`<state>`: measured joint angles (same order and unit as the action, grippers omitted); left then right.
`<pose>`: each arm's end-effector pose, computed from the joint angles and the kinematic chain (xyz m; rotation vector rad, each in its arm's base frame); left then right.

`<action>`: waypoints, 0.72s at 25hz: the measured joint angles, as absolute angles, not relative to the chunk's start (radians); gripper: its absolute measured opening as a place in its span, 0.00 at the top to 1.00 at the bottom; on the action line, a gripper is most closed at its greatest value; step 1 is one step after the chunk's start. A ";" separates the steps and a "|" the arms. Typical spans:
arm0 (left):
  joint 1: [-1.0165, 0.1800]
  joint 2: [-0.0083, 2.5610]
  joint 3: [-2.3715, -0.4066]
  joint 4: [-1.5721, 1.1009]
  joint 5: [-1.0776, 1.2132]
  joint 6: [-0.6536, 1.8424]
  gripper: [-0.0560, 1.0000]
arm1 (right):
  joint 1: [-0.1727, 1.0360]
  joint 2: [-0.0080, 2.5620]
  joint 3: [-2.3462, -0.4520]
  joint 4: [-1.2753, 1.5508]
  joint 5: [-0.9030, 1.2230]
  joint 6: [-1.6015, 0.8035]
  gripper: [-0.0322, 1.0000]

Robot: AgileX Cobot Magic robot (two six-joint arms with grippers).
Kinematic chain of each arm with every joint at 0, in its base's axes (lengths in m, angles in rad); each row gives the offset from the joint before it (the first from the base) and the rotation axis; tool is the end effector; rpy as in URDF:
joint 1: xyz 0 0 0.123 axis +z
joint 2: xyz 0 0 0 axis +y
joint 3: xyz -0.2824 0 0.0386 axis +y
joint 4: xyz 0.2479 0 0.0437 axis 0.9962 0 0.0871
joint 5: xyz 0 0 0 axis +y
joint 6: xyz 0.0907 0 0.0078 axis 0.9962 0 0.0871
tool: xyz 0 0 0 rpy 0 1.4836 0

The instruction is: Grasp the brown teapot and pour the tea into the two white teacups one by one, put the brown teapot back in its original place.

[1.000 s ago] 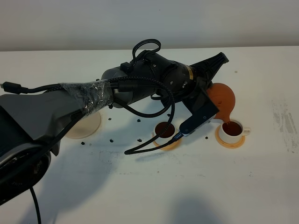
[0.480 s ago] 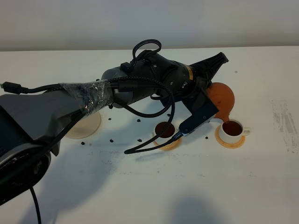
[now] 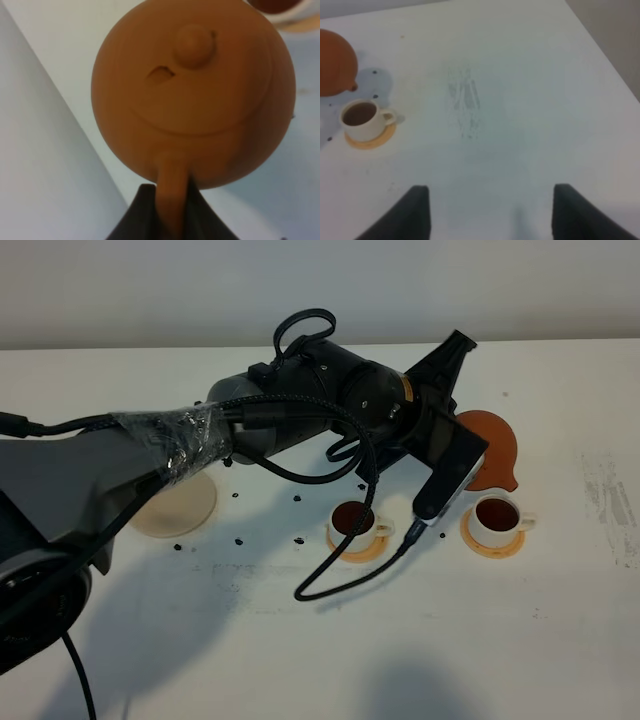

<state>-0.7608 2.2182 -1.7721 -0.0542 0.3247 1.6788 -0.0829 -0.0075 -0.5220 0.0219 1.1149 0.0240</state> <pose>0.3713 -0.3556 0.1999 2.1348 0.8344 0.4396 -0.0107 0.0027 0.2788 0.1084 2.0660 -0.0100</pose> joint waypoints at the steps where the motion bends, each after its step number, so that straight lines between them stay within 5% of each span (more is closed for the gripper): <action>1: -0.761 2.217 -1.772 -0.054 0.330 1.647 0.88 | -0.083 -0.008 -0.522 0.022 1.115 0.024 0.47; 18: -0.756 2.099 -1.724 -0.066 0.447 1.042 0.88 | -0.083 -0.008 -0.522 0.022 1.115 0.024 0.47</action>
